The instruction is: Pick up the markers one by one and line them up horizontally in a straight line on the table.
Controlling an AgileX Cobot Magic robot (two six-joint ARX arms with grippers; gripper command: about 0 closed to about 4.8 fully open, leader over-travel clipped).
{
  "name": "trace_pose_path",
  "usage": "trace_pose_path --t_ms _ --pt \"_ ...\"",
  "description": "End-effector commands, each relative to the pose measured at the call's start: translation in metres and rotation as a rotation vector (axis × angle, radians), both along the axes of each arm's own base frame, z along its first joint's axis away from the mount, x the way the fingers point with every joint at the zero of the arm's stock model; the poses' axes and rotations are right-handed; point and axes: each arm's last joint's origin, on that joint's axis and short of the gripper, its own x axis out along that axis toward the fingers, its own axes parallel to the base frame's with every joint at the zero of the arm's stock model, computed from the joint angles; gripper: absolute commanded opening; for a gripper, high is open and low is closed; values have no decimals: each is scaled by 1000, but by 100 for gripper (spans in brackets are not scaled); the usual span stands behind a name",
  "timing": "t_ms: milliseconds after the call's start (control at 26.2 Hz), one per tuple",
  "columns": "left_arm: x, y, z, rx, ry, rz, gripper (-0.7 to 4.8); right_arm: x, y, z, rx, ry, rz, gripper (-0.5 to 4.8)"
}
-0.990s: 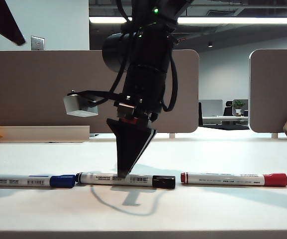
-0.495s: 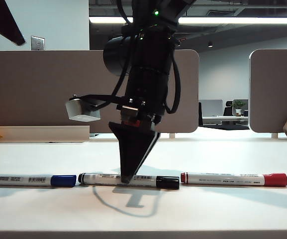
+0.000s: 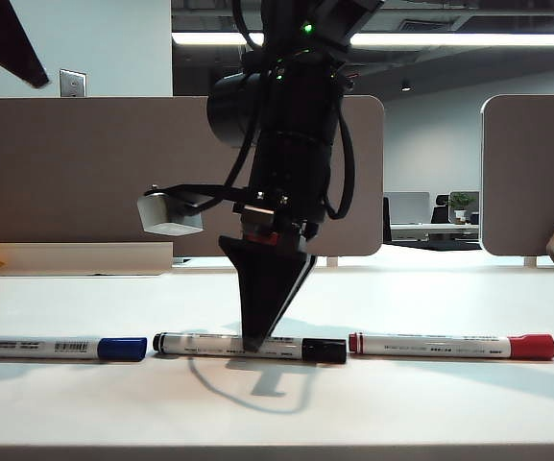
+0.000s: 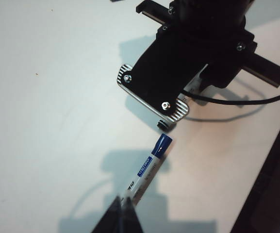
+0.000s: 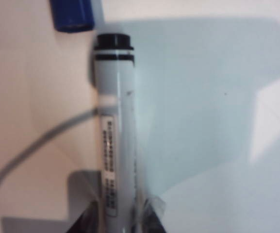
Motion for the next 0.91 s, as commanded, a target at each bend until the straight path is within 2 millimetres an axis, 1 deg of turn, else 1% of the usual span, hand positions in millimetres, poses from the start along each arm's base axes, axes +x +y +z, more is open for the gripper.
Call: trace_pose_path --t_ms 38,610,800,914 --pt "0 0 1 -10 -7 -1 -6 -1 1 2 10 -2 2 181" --pt "0 0 1 -10 -7 -1 -6 -2 -1 2 -9 10 1 181" --pt "0 0 2 -12 -13 -1 -6 -8 -7 -10 -61 39 -1 181" --pt "0 0 2 -12 -14 -1 -6 -8 -8 -13 -81 34 -3 181"
